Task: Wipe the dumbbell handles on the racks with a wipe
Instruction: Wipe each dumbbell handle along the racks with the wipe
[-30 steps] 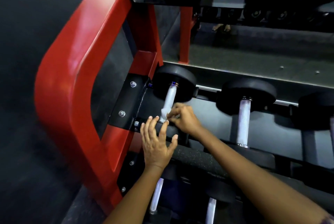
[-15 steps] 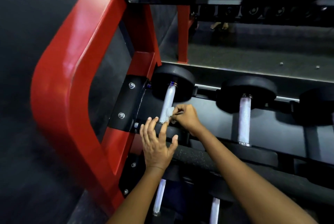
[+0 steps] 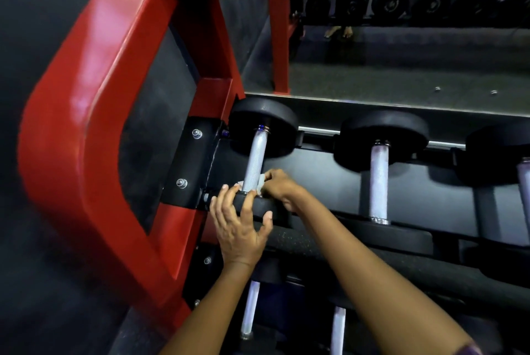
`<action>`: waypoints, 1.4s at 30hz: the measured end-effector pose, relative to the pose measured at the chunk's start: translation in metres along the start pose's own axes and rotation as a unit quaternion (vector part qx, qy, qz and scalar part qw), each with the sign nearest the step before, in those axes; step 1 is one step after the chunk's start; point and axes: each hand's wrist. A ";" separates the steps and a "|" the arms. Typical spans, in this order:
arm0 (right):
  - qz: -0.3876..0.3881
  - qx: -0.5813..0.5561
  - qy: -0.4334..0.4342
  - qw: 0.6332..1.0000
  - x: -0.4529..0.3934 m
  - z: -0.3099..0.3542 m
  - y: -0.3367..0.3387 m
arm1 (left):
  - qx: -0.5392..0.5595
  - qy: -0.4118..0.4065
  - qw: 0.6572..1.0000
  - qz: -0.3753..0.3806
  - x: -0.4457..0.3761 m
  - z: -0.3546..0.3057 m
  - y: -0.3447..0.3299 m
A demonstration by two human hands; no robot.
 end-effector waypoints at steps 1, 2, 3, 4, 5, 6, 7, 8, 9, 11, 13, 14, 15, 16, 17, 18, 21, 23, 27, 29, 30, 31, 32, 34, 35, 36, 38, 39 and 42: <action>0.003 -0.009 -0.011 1.000 0.000 0.001 0.002 | -0.001 0.001 1.000 0.002 0.001 -0.001 0.001; 0.000 -0.022 -0.022 1.000 -0.001 0.000 0.005 | 0.001 0.000 1.000 0.002 0.002 -0.002 0.002; -0.008 -0.039 -0.033 0.999 -0.002 -0.001 0.007 | 0.003 -0.002 1.000 0.001 0.001 -0.002 0.002; -0.020 -0.054 -0.042 0.997 -0.004 -0.002 0.008 | 0.004 -0.002 1.000 0.000 0.002 -0.002 0.002; -0.034 -0.055 -0.042 0.997 -0.006 -0.004 0.006 | 0.001 -0.001 1.000 -0.002 0.000 -0.002 0.002; -0.039 -0.043 -0.037 0.998 -0.008 -0.005 0.003 | -0.002 0.002 1.000 -0.002 0.000 -0.001 0.001; -0.033 -0.031 -0.032 0.998 -0.008 -0.005 -0.001 | -0.003 0.003 1.000 -0.002 0.000 -0.001 0.000; -0.019 -0.030 -0.030 0.999 -0.007 -0.003 -0.003 | -0.004 0.004 1.000 -0.002 0.000 -0.001 0.001; -0.006 -0.047 -0.032 0.998 -0.005 -0.002 -0.003 | -0.004 0.002 1.000 -0.003 0.001 -0.002 0.001; -0.005 -0.114 -0.044 0.992 -0.004 -0.003 0.001 | -0.002 -0.001 1.000 -0.006 0.002 -0.002 0.002; -0.027 -0.212 -0.051 0.975 -0.006 -0.002 0.004 | -0.001 -0.002 1.000 -0.010 0.001 -0.002 0.001; -0.042 -0.265 -0.047 0.962 -0.010 -0.001 0.004 | -0.003 -0.002 1.000 -0.009 0.001 -0.001 0.000; -0.061 -0.303 -0.044 0.950 -0.015 0.002 0.003 | -0.006 -0.002 1.000 -0.006 0.001 0.000 0.000; -0.075 -0.315 -0.046 0.945 -0.018 0.004 0.003 | -0.008 -0.002 1.000 -0.004 0.001 0.000 0.000; -0.078 -0.309 -0.049 0.947 -0.017 0.004 0.002 | -0.008 -0.002 1.000 -0.003 0.002 -0.001 0.000; -0.067 -0.289 -0.053 0.954 -0.014 0.001 0.002 | -0.007 -0.001 1.000 -0.001 0.002 0.000 0.000; -0.015 -0.231 -0.063 0.971 -0.002 -0.003 0.007 | 0.002 -0.002 1.000 -0.008 0.002 -0.001 0.000; -0.045 -0.260 -0.033 0.964 -0.015 0.006 0.012 | -0.001 -0.001 1.000 -0.009 0.000 0.000 -0.001; -0.107 -0.279 0.008 0.954 -0.024 0.020 0.011 | -0.006 -0.001 1.000 -0.003 0.001 0.001 0.000; -0.041 -0.225 -0.018 0.973 -0.013 0.009 0.006 | 0.000 0.002 1.000 -0.005 0.001 0.000 0.000; -0.020 -0.210 -0.033 0.977 -0.010 0.010 0.007 | 0.002 0.001 1.000 -0.007 0.000 -0.001 0.000; -0.018 -0.197 -0.036 0.979 -0.012 0.013 0.008 | 0.002 0.003 1.000 -0.009 0.000 -0.002 0.000; -0.038 -0.207 -0.021 0.977 -0.017 0.020 0.012 | 0.000 0.005 1.000 -0.009 -0.001 -0.002 -0.001; -0.088 -0.283 -0.005 0.955 -0.028 0.039 0.017 | 0.001 0.006 1.000 -0.004 -0.001 -0.001 -0.001; -0.113 -0.314 -0.003 0.943 -0.028 0.043 0.017 | 0.000 0.006 1.000 -0.003 0.001 -0.001 0.000; -0.120 -0.334 0.003 0.935 -0.026 0.040 0.013 | -0.003 0.003 1.000 -0.004 0.001 0.000 0.000; -0.122 -0.306 0.036 0.943 -0.014 0.026 0.001 | -0.002 0.002 1.000 -0.006 0.002 -0.001 0.001; -0.146 -0.253 0.059 0.955 -0.009 0.018 -0.003 | 0.000 0.003 1.000 -0.007 0.002 -0.001 0.001; -0.201 0.004 0.173 0.964 -0.005 0.008 -0.005 | -0.005 0.005 1.000 -0.008 0.001 -0.001 0.000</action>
Point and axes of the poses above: each hand's wrist, its own x-axis away from the middle knuckle, its own y-axis out of the back of the hand, z = x × y, and after that the axes turned 13 degrees about y, right-handed
